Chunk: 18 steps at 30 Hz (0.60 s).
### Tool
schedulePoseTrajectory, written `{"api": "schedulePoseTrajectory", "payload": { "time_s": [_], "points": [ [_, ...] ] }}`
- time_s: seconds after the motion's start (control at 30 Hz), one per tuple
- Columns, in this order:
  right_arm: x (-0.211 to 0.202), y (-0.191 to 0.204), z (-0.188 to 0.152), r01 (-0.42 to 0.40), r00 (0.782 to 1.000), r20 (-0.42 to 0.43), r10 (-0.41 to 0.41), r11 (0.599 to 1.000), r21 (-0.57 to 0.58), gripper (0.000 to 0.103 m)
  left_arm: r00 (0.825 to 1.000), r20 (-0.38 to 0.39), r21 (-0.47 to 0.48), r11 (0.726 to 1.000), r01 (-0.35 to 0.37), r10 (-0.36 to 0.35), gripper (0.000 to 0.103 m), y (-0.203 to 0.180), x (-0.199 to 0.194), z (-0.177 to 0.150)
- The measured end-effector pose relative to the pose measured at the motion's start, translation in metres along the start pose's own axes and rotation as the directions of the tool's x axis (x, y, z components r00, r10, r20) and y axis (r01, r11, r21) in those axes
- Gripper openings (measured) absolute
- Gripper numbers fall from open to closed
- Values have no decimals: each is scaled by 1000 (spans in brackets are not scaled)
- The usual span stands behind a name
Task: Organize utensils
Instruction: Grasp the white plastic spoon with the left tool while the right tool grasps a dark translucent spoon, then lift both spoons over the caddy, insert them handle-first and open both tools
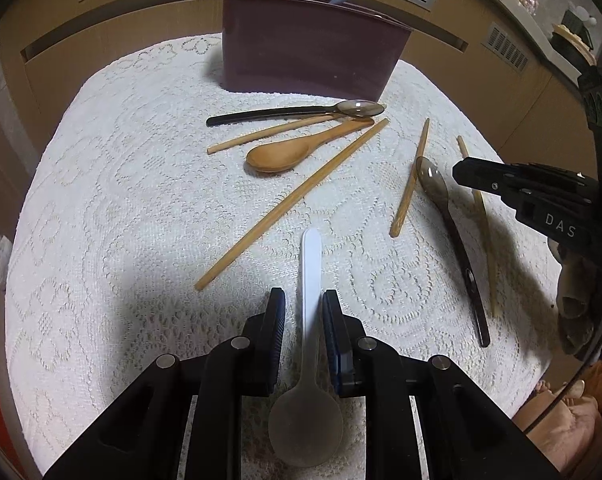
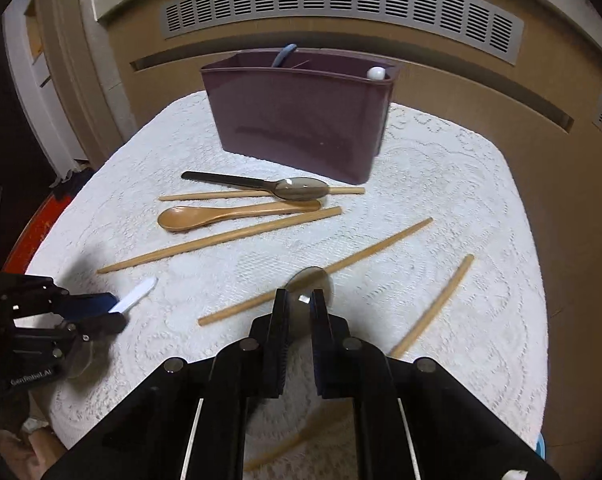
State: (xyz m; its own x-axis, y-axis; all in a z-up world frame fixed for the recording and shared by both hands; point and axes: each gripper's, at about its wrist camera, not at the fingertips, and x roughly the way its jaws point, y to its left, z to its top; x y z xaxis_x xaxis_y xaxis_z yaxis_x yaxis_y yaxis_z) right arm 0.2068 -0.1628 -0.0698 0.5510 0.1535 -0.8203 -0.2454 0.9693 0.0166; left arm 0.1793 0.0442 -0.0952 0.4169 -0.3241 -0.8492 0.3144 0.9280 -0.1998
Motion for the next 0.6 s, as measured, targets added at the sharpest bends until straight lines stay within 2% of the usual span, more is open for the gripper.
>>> {"api": "schedulePoseTrajectory", "payload": {
  "time_s": [0.03, 0.1, 0.17, 0.27, 0.37, 0.6],
  "points": [
    [2, -1, 0, -3, 1000, -6, 3, 1000, 11, 15, 1000, -3, -2, 1000, 2, -2, 20, 0, 0, 0],
    [12, -5, 2, -8, 1000, -27, 9, 999, 52, 40, 1000, -5, -5, 1000, 0, 0, 20, 0, 1, 0],
    [22, -5, 5, -1, 1000, -31, 3, 997, 74, 44, 1000, -6, -4, 1000, -7, 7, 21, 0, 1, 0],
    [37, 2, 7, 20, 998, -61, -16, 998, 67, 44, 1000, -11, -4, 1000, -9, 9, 21, -1, 1, 1],
    [36, 10, 6, -6, 999, -51, 7, 1000, 26, 31, 1000, -21, 1, 1000, -4, 4, 21, -1, 2, 1],
    [16, 13, -4, -56, 998, -14, 56, 998, -1, 31, 998, -71, 40, 999, 0, 2, 21, -4, 9, 13]
  ]
}}
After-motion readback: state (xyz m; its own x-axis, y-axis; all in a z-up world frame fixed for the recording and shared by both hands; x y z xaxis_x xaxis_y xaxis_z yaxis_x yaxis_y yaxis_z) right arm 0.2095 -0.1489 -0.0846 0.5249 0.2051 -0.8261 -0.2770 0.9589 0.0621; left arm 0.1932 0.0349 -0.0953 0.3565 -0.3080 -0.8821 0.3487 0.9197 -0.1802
